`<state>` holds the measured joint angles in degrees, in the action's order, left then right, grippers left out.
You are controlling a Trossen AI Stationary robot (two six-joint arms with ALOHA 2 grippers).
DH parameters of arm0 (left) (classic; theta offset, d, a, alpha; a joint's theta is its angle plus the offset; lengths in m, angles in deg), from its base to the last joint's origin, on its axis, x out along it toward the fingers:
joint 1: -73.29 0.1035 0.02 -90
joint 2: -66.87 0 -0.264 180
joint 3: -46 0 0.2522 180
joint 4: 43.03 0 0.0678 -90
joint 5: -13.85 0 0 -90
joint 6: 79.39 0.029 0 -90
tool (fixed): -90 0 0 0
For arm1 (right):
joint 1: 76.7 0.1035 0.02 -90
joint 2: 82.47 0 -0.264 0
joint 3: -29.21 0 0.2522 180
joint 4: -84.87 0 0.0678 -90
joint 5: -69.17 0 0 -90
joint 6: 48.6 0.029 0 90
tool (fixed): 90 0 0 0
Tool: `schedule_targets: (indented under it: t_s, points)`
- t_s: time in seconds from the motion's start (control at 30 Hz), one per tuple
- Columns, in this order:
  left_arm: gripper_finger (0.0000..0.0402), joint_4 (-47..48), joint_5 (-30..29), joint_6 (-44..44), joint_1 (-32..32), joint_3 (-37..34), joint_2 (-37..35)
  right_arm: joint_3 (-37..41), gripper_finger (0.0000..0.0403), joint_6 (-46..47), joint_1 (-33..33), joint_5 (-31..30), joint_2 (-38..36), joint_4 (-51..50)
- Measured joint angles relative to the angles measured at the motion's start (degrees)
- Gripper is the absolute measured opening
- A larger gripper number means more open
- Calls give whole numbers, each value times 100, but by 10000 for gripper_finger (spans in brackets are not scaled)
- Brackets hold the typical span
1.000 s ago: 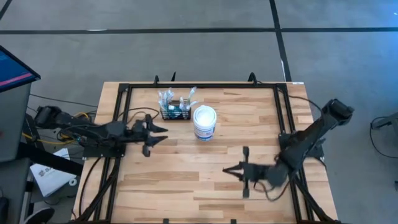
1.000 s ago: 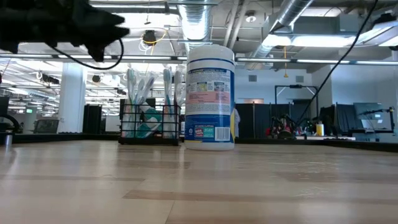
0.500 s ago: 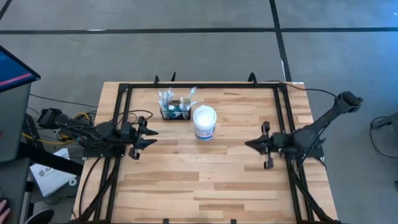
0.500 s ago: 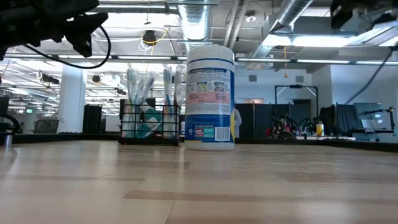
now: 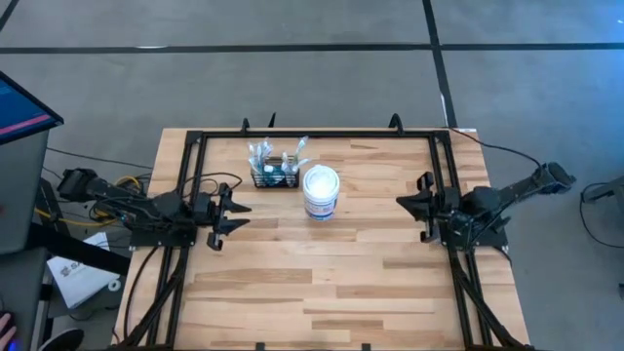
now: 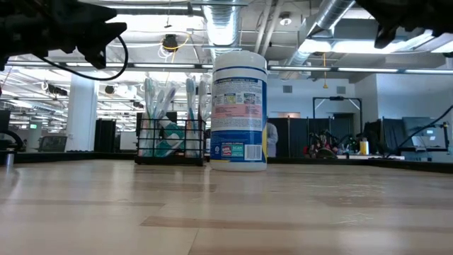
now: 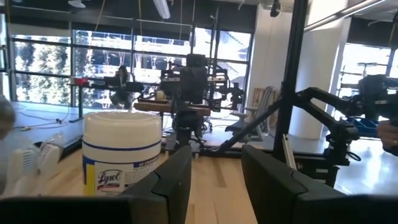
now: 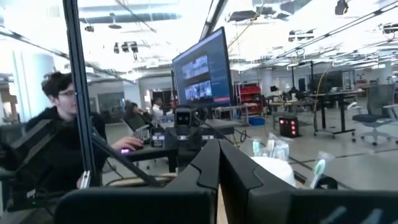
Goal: Pick & Place toothbrushing station
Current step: Return to Home Position
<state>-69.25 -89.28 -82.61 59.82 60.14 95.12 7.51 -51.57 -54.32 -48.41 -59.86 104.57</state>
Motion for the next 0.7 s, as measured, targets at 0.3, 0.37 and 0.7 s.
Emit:
schedule_targets:
  t_s: [0.3,0.37,0.7]
  points:
    - [135,4,-52,-22,0,0,0,63,0,615,-1402,1218,-423,-725]
    - [135,7,-50,-22,0,0,0,52,0,766,-1524,1247,-581,-1228]
    - [135,11,-52,-157,0,0,0,63,0,811,-1885,1081,-1544,-2693]
